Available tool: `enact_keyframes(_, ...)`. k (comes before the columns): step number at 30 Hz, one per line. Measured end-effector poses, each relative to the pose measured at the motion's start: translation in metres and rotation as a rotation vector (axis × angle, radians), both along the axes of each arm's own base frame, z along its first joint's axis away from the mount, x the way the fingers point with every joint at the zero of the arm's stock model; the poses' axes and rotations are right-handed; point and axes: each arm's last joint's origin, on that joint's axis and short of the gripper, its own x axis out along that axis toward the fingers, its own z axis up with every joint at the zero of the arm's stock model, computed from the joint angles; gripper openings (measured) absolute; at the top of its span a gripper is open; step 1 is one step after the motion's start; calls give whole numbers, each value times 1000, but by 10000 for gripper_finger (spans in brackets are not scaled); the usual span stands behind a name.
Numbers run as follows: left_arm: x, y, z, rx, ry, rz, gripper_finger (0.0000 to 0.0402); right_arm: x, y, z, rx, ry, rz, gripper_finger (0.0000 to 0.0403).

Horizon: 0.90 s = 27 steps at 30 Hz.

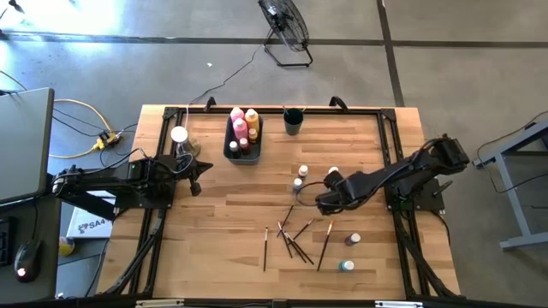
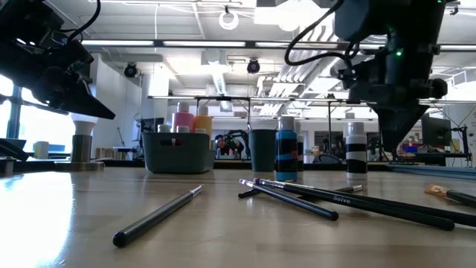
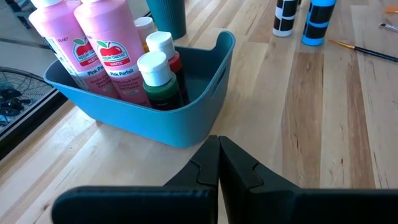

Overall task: Pick & Place Paint Supplies
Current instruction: Adjust the paint bottles

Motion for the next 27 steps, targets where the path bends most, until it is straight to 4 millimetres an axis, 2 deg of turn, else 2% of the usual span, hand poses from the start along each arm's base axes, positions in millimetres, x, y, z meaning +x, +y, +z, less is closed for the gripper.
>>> enact_keyframes(8,0,0,0,-5,-2,1,0,1,-14,1,-84,-5,-45,3)
enact_keyframes(18,0,0,0,-19,-7,8,0,0,-32,0,-76,38,-112,3)
enact_keyframes(27,0,0,0,-20,-4,8,0,-8,-38,-23,-67,13,-143,3)
